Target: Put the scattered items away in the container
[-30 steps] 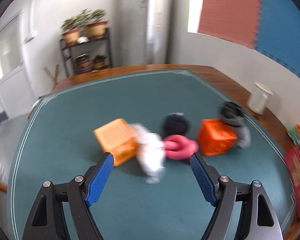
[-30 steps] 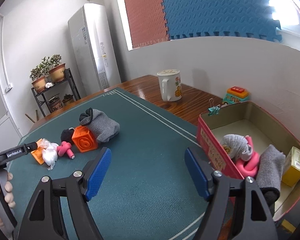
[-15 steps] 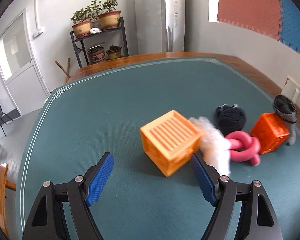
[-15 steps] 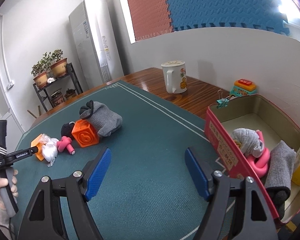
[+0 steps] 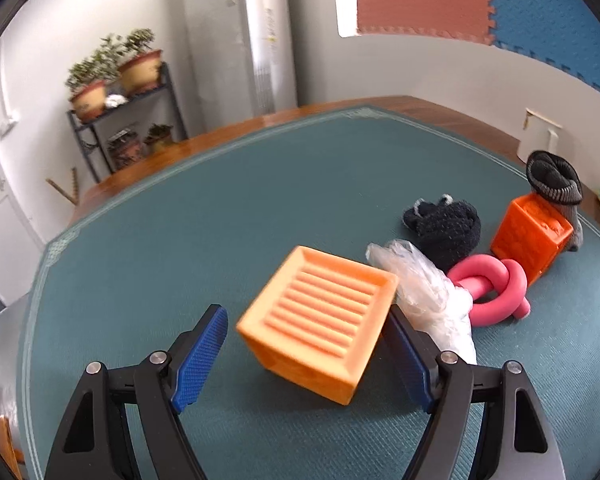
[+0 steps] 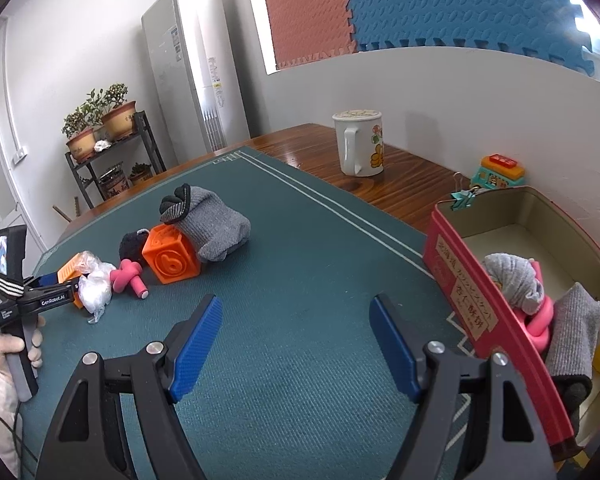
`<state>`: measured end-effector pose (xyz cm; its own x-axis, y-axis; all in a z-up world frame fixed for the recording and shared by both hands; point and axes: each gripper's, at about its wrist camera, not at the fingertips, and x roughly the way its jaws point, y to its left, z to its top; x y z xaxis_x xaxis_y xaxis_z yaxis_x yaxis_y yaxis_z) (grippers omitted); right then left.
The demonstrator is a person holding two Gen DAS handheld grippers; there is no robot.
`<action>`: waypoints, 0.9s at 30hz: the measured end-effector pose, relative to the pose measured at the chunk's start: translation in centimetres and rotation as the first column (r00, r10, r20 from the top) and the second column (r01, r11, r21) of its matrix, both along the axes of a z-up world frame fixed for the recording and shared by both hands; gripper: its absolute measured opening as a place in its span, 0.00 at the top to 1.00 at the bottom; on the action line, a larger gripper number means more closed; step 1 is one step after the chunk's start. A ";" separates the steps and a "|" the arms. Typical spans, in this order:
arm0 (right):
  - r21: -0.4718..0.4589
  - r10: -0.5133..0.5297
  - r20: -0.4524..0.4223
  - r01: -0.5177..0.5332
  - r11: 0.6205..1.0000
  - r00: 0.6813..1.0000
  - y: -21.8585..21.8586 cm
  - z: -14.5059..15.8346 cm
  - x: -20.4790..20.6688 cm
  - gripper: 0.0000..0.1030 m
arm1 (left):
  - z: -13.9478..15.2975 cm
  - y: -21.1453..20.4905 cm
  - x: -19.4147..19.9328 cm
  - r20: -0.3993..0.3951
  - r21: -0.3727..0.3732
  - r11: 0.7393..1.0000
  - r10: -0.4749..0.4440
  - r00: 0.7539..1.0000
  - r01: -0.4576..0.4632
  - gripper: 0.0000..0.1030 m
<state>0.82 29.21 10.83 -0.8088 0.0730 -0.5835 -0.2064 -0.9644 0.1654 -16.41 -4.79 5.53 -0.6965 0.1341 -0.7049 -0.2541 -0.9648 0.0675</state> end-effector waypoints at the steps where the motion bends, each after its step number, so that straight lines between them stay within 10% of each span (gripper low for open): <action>1: -0.002 0.006 0.001 -0.006 1.000 1.000 -0.1 0.1 -0.2 0.23 | 0.0 0.1 -0.1 0.005 -0.001 1.000 -0.003 1.000 0.003 0.22; 9: -0.020 0.054 0.012 -0.053 0.998 0.998 -0.8 0.5 -2.1 0.23 | 0.4 0.2 1.2 0.001 0.024 0.998 0.052 0.999 -0.052 0.39; 27: -0.058 0.190 0.059 -0.187 0.981 0.980 -4.7 1.3 -10.9 0.23 | 4.1 -2.9 6.4 -0.023 0.126 0.943 0.314 0.949 -0.308 0.42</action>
